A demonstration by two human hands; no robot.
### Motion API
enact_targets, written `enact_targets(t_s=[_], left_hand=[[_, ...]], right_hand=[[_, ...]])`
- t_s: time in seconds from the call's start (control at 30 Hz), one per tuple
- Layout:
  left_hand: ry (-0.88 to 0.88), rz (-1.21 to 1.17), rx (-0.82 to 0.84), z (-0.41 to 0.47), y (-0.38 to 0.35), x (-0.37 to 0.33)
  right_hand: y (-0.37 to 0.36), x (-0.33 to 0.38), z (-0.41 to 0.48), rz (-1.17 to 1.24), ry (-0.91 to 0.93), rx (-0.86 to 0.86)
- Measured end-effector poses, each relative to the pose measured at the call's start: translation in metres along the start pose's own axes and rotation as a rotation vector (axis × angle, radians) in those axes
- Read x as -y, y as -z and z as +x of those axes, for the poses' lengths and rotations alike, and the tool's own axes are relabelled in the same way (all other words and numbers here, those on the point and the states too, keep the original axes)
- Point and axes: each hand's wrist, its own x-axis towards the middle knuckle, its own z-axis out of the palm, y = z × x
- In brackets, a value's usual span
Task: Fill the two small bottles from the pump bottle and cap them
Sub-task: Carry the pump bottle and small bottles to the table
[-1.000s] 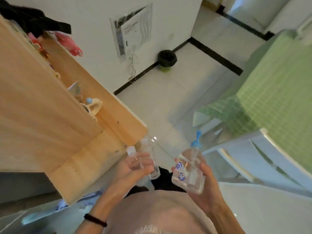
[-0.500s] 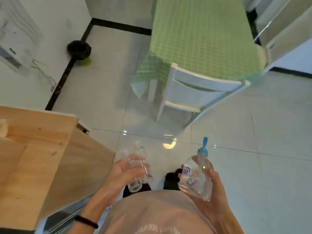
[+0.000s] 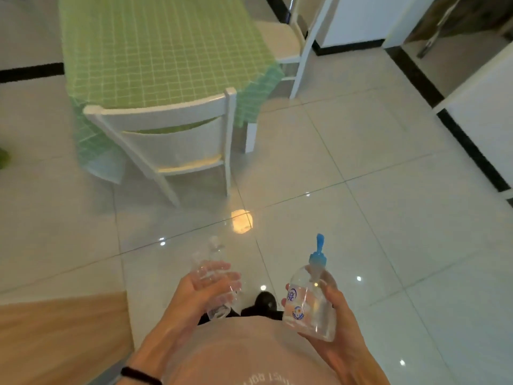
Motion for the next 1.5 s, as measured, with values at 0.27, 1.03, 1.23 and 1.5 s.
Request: enact_targets(t_s=[0.27,1.03,1.23,1.5], left_hand=[[0.074,0.181,0.156,0.037,-0.119,-0.006],[0.022,0.218,0.229,0.306,-0.194,-0.22],[0.032,0.294,0.353,0.38,-0.224,-0.283],[0.054,0.268,0.298,0.475,-0.263,-0.326]], right_hand=[[0.073,0.059,-0.006,0.173,0.019,-0.1],[-0.053,0.307,0.208,0.012,0.135,-0.042],[-0.084,0.38,0.265,-0.109,0.204,0.041],[-0.101,0.479,0.354,-0.187,0.197,-0.043]])
